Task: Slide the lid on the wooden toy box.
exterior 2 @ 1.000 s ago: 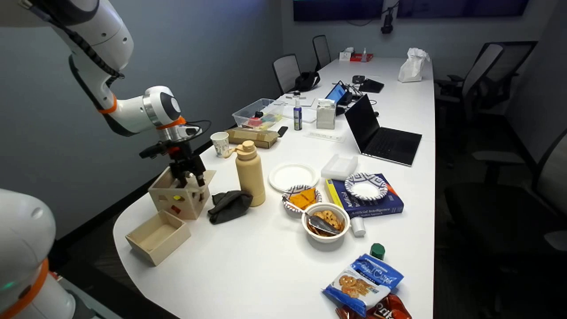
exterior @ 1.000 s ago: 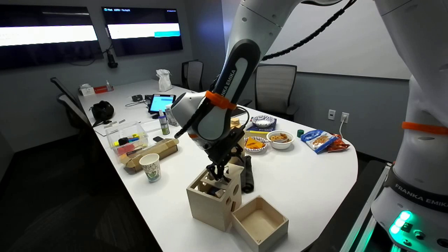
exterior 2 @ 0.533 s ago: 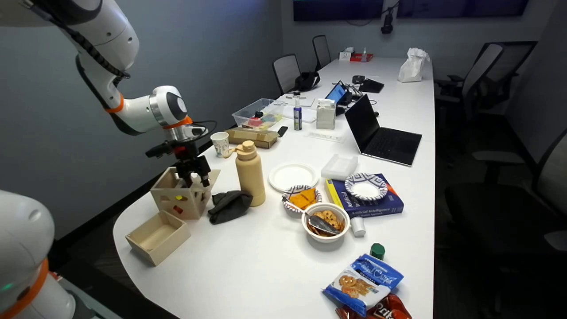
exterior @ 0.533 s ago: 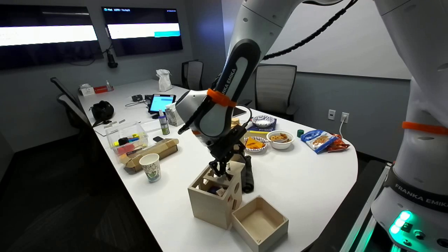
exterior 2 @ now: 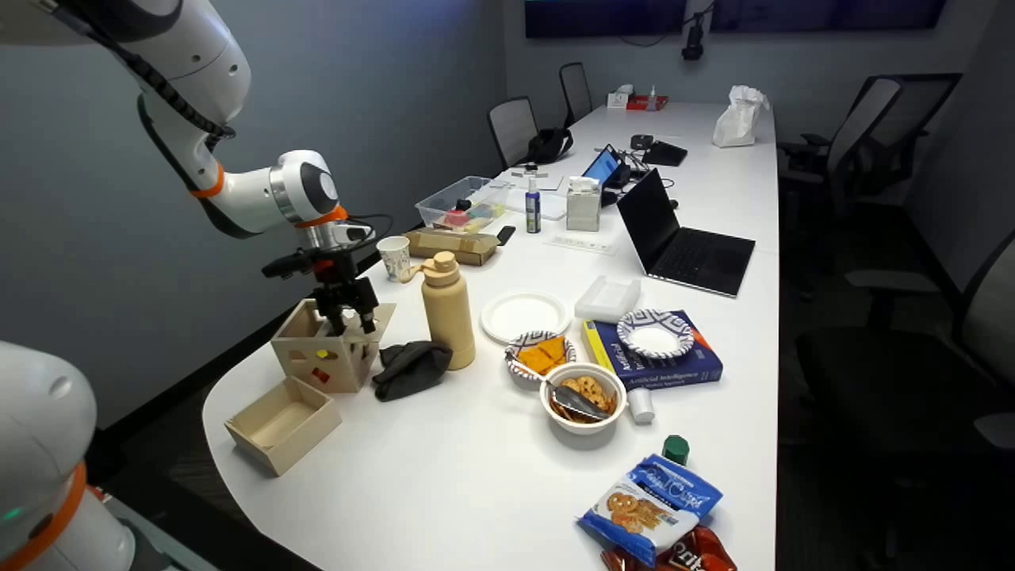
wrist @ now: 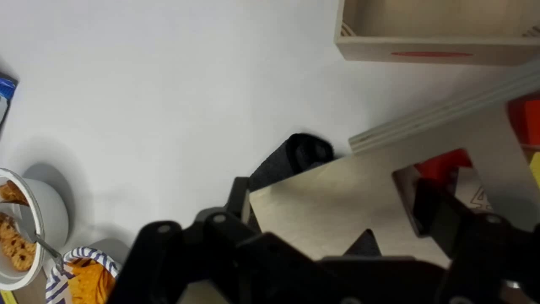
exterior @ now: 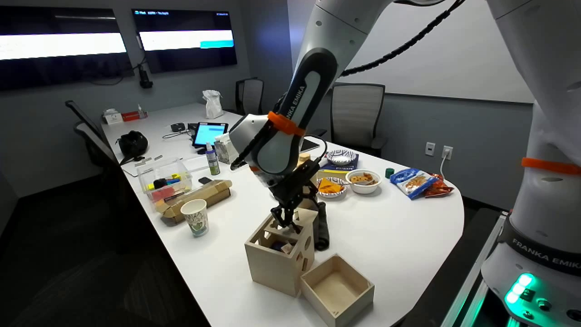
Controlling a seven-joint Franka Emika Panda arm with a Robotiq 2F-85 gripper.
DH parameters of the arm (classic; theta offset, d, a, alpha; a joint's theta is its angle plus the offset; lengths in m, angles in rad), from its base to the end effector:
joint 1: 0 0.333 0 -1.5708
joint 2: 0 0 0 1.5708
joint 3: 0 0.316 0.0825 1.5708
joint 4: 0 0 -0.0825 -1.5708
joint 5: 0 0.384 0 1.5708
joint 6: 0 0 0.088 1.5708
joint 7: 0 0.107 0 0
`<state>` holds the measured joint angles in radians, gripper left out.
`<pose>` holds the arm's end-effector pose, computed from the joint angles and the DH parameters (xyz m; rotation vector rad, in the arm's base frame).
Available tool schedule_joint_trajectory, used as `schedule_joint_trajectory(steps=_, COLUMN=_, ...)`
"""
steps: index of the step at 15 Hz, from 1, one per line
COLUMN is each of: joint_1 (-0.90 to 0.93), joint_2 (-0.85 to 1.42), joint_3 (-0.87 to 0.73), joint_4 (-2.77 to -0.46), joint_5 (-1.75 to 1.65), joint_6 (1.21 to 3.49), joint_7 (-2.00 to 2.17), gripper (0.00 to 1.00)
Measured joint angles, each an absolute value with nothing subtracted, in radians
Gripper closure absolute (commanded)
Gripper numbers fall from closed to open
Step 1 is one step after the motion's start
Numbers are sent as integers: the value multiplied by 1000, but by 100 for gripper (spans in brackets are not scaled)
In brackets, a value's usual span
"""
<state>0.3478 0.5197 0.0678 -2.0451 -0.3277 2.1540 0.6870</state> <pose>0.5053 0.2097 0.1576 2.7433 -0.0488 -0.3333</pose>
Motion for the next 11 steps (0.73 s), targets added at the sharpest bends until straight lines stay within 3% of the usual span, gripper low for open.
schedule_joint_trajectory(steps=11, joint_1=351, joint_2=411, joint_3=105, joint_4=-2074, joint_5=-299, joint_6=2152, joint_7=606, gripper=0)
